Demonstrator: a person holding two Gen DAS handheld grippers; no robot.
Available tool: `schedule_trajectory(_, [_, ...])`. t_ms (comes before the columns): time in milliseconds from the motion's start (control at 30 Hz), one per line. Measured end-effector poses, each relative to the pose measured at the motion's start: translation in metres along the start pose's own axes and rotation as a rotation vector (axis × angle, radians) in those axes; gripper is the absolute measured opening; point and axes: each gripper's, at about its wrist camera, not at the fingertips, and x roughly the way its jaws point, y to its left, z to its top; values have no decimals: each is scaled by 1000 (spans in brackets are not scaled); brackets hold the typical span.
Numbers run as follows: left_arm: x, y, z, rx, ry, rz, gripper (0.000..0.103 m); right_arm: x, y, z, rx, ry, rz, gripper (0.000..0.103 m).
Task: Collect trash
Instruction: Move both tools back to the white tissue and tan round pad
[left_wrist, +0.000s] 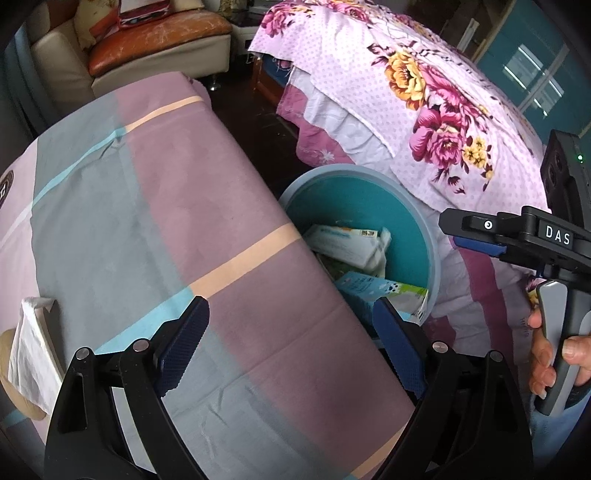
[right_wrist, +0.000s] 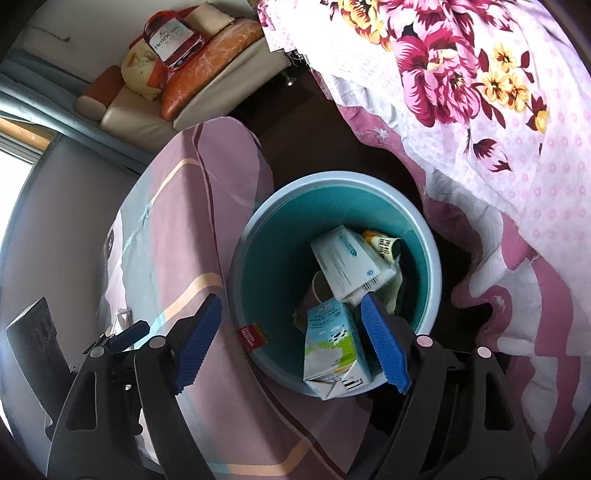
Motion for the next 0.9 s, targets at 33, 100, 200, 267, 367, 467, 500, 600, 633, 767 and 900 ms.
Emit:
schedule_trajectory(33, [-1,2,-1,-4,-1,-2,90,0,3,-1,-1,1,-4,75])
schedule_trajectory(100, [-5,7,-4,-12,-6,-5,90,1,8,-2,-4,3,-9,75])
schedule_trajectory(200, [-10,14,-8,-27,-15,-9,90,0,19,-5,-19,4,-18,75])
schedule_trajectory(267, [-14,19,-11,-40,-22,-14,90,0,24,-7,-29,5,-21,75])
schedule_trajectory(367, [-20,29,-16,-60,-33,-23,90,-1,38,-10,-54,4,-26,78])
schedule_trajectory(467, [-27,40,-21,-77,-44,-27,91,0,52,-12,-73,4,-28,78])
schedule_trajectory(500, [-29,44,-23,-84,-48,-27,91,0,56,-13,-79,6,-29,78])
schedule_trajectory(600, [-37,57,-30,-107,-62,-30,93,1,73,-17,-107,13,-33,78])
schedule_trajectory(633, [-40,62,-32,-116,-69,-31,93,2,77,-18,-113,15,-34,78])
schedule_trajectory(767, [-52,84,-45,-152,-95,-31,96,6,101,-26,-146,29,-36,78])
schedule_trajectory(900, [-63,112,-61,-185,-112,-11,96,20,136,-37,-206,62,-32,78])
